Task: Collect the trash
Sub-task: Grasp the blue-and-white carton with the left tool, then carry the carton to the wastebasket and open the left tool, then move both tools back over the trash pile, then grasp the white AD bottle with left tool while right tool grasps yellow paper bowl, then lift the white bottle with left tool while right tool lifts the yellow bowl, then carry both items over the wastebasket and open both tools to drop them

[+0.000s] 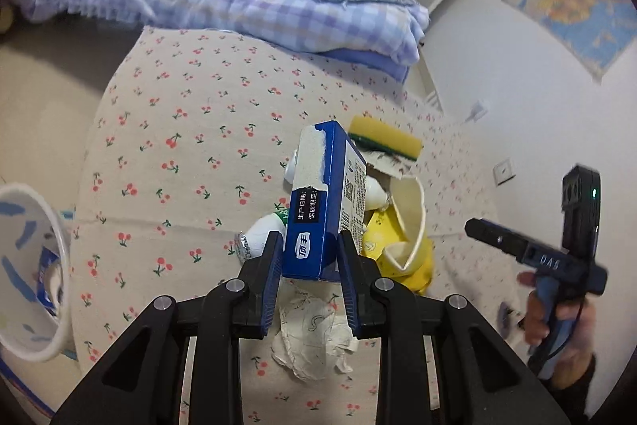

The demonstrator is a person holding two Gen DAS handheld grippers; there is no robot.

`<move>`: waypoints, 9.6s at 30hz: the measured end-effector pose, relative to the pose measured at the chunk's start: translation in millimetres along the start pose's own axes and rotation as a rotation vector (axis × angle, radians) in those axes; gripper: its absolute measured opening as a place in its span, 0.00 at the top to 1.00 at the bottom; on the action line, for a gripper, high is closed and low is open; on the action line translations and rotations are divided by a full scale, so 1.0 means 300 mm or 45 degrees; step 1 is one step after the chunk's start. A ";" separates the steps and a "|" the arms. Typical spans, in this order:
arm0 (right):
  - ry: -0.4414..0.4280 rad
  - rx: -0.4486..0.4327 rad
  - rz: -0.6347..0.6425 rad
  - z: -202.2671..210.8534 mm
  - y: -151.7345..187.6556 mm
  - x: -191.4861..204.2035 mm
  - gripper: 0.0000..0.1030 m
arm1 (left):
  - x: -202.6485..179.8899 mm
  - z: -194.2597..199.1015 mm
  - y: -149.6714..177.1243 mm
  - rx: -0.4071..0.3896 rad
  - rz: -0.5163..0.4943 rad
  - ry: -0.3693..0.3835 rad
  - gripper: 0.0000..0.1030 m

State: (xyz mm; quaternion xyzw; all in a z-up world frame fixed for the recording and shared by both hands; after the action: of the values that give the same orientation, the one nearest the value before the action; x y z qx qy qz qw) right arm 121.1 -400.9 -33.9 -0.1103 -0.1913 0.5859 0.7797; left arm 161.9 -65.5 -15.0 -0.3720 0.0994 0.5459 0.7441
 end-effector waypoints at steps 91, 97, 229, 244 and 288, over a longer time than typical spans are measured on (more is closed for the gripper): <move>-0.732 0.034 0.495 -0.134 0.121 1.085 0.98 | 0.760 0.548 0.206 -0.126 0.381 -0.760 0.13; -0.731 0.051 0.509 -0.176 0.139 1.162 0.97 | 0.777 0.581 0.233 -0.130 0.389 -0.784 0.13; -0.424 0.249 0.121 -0.179 0.113 0.336 0.19 | 0.165 0.016 0.017 0.043 0.011 -0.354 0.54; -0.397 0.084 0.104 -0.048 0.058 0.398 0.28 | 0.301 0.226 0.040 -0.092 0.155 -0.373 0.54; -0.788 0.184 0.272 -0.243 0.119 1.210 0.16 | 0.849 0.659 0.274 -0.148 0.444 -0.759 0.11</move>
State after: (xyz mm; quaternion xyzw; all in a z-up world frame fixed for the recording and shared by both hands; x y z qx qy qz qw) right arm 208.4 -40.0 -52.4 0.1090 -0.3643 0.6820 0.6247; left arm 135.8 263.9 -53.7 -0.2156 -0.0917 0.7541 0.6136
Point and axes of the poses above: each gripper's, at about its wrist camera, not at the fingertips, and z roughly against the way its jaws point, x to its left, y to its underside, the point moved 2 cm from there along -z, roughly the way its jaws point, and after that the axes turned 7 degrees about y, right-handed, at the moved point
